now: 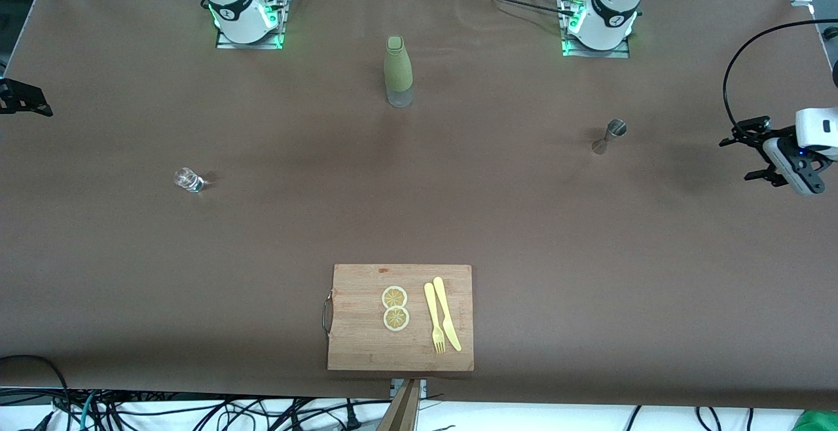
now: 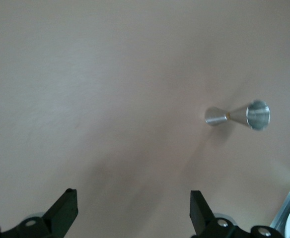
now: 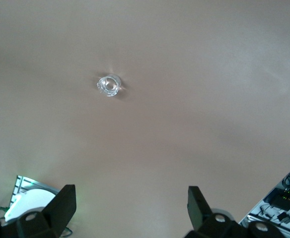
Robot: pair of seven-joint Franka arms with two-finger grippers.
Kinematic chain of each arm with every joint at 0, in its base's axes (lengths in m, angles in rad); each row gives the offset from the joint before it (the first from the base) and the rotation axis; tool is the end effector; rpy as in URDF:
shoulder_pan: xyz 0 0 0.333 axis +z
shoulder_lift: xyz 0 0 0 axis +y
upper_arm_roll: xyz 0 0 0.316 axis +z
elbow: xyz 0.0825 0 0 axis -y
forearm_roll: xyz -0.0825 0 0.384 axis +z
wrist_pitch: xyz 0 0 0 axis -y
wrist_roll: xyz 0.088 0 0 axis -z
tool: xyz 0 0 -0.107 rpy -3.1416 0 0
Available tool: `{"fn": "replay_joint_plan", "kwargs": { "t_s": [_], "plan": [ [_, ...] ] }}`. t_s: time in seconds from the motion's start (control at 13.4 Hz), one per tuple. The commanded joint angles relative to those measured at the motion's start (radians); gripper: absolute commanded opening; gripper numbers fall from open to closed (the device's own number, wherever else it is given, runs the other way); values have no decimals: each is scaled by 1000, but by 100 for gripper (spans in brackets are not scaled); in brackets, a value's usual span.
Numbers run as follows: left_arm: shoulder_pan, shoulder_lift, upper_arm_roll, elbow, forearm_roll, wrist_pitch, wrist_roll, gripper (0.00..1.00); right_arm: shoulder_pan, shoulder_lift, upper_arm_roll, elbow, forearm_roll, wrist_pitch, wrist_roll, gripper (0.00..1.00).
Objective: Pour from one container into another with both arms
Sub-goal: 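Move the left gripper toward the steel jigger while the right gripper approaches the beaker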
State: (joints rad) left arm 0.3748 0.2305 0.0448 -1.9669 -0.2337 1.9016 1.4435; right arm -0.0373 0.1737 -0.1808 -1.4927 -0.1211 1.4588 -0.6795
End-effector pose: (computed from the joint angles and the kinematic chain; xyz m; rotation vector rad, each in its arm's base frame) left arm 0.5241 0.2146 0.3370 2.5015 -1.2307 -0.0231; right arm 0.5744 -0.1330 0.5554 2.9880 0.6992 -0.3862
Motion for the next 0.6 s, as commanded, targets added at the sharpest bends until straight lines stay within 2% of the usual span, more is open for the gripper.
{"fn": "replay_joint_plan", "kwargs": {
  "t_s": [0.0,0.52],
  "plan": [
    [48,70,-5,-27,-91,14,254,100,-7,20,10,-9,-8,9,-46,100],
    [78,185,-5,-96,-277,10,918,100,-29,40,10,-9,14,12,-92,100]
  ]
}}
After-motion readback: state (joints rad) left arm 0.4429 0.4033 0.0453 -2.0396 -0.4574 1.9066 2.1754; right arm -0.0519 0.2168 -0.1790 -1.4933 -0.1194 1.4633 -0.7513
